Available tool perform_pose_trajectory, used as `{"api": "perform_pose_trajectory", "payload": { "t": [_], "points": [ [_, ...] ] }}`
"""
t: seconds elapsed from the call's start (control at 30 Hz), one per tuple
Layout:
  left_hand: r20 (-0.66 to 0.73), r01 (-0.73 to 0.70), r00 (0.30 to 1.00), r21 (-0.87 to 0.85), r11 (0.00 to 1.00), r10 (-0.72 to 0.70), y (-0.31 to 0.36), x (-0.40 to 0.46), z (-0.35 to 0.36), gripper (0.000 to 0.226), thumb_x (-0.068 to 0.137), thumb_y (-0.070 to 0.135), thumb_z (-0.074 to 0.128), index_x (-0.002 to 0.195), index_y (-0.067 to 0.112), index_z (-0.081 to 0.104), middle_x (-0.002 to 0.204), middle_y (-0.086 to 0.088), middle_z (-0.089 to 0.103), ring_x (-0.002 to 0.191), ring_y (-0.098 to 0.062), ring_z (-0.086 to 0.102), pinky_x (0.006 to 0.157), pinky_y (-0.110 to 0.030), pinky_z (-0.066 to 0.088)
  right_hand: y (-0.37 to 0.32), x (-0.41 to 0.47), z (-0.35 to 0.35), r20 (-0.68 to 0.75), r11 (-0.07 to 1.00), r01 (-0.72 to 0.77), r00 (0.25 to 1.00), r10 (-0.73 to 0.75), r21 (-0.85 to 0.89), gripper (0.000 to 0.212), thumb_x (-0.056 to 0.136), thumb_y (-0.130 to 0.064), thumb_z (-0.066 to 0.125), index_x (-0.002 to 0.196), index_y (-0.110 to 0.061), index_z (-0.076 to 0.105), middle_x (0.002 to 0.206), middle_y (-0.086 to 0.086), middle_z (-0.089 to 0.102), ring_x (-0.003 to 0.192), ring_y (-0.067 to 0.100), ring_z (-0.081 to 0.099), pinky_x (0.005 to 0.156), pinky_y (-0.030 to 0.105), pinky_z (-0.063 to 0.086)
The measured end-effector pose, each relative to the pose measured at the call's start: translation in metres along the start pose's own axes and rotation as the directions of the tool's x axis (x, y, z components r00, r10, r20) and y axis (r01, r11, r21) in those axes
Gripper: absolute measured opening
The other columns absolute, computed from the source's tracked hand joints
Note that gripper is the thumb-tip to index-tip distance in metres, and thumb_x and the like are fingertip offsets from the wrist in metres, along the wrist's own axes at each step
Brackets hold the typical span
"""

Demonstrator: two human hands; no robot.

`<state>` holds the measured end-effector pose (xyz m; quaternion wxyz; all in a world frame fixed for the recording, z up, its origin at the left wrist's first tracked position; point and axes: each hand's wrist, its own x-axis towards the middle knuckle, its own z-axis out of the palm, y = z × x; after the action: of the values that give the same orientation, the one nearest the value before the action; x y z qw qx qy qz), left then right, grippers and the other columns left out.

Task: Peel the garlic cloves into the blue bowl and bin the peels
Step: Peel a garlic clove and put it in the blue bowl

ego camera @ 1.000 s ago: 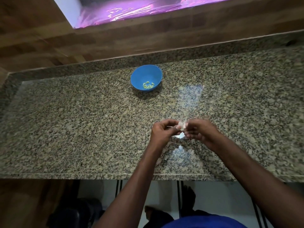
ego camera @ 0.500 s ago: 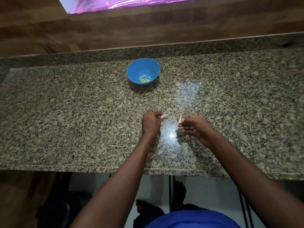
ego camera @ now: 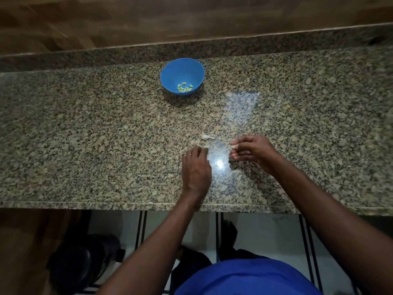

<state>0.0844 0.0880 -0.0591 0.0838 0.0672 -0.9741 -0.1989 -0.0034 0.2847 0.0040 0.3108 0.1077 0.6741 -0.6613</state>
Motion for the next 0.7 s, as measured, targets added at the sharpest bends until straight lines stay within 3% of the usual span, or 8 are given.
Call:
{"api": "perform_pose_trajectory", "payload": {
  "t": [0.1,0.17,0.23,0.27,0.37,0.53,0.7],
  "points": [
    [0.032,-0.053,0.998,-0.035,0.998,0.054,0.009,0.000,-0.001,0.027,0.098,0.014,0.058,0.124,0.018,0.063,0.120,0.001,0.055,0.106,-0.012,0.045,0.087,-0.027,0.042,-0.001,0.001,0.002,-0.018,0.994,-0.016,1.000,0.014,-0.104,0.016,0.092,0.007,0.066,0.107,0.012,0.065,0.094,0.031,0.073,0.083,0.039,0.076,0.066,0.033,0.064],
    [0.094,0.100,0.993,-0.304,0.947,-0.075,0.020,0.003,-0.009,0.018,0.099,0.016,0.063,0.116,0.017,0.070,0.109,0.005,0.061,0.093,-0.006,0.053,0.076,-0.018,0.043,-0.003,0.001,0.006,-0.020,0.990,-0.031,0.999,0.029,-0.134,0.015,0.092,0.008,0.065,0.107,0.013,0.063,0.092,0.031,0.074,0.083,0.040,0.076,0.063,0.033,0.063],
    [0.279,0.355,0.934,-0.636,0.685,-0.224,0.031,0.011,-0.020,0.015,0.097,0.015,0.070,0.111,0.015,0.076,0.097,0.003,0.073,0.080,-0.004,0.068,0.066,-0.016,0.053,-0.004,0.001,0.011,-0.011,0.988,-0.038,0.999,0.037,-0.150,0.015,0.092,0.009,0.065,0.106,0.013,0.062,0.092,0.030,0.074,0.082,0.039,0.076,0.063,0.034,0.064],
    [0.339,0.422,0.906,-0.707,0.567,-0.252,0.035,0.014,-0.024,0.014,0.095,0.015,0.072,0.109,0.014,0.077,0.093,0.001,0.076,0.078,-0.006,0.072,0.065,-0.019,0.058,-0.005,0.000,0.013,-0.011,0.987,-0.034,0.999,0.032,-0.154,0.015,0.091,0.008,0.066,0.105,0.013,0.062,0.091,0.030,0.074,0.081,0.038,0.077,0.064,0.034,0.064],
    [0.378,0.458,0.889,-0.766,0.451,-0.260,0.040,0.020,-0.031,0.011,0.090,0.015,0.079,0.100,0.011,0.077,0.090,-0.003,0.078,0.082,-0.016,0.076,0.071,-0.032,0.064,-0.003,-0.002,0.015,-0.028,0.989,0.024,0.999,-0.029,-0.148,0.018,0.087,0.006,0.073,0.102,0.013,0.064,0.090,0.027,0.075,0.080,0.036,0.076,0.067,0.036,0.065],
    [0.383,0.457,0.889,-0.770,0.445,-0.251,0.037,0.022,-0.032,0.017,0.085,0.022,0.084,0.096,0.011,0.078,0.087,-0.004,0.078,0.083,-0.021,0.076,0.074,-0.033,0.063,0.002,-0.008,0.015,-0.070,0.990,0.046,0.996,-0.055,-0.130,0.013,0.083,0.003,0.077,0.090,0.011,0.070,0.091,0.019,0.076,0.068,0.022,0.072,0.059,0.028,0.059],
    [0.449,0.511,0.860,-0.766,0.391,-0.243,0.041,0.026,-0.036,0.013,0.085,0.011,0.082,0.096,0.005,0.078,0.087,-0.009,0.078,0.080,-0.021,0.075,0.079,-0.038,0.064,0.005,-0.014,0.013,-0.091,0.999,-0.041,0.995,0.041,0.003,0.009,0.085,0.008,0.074,0.091,0.012,0.069,0.090,0.027,0.075,0.086,0.042,0.075,0.073,0.041,0.065]
  ]
}}
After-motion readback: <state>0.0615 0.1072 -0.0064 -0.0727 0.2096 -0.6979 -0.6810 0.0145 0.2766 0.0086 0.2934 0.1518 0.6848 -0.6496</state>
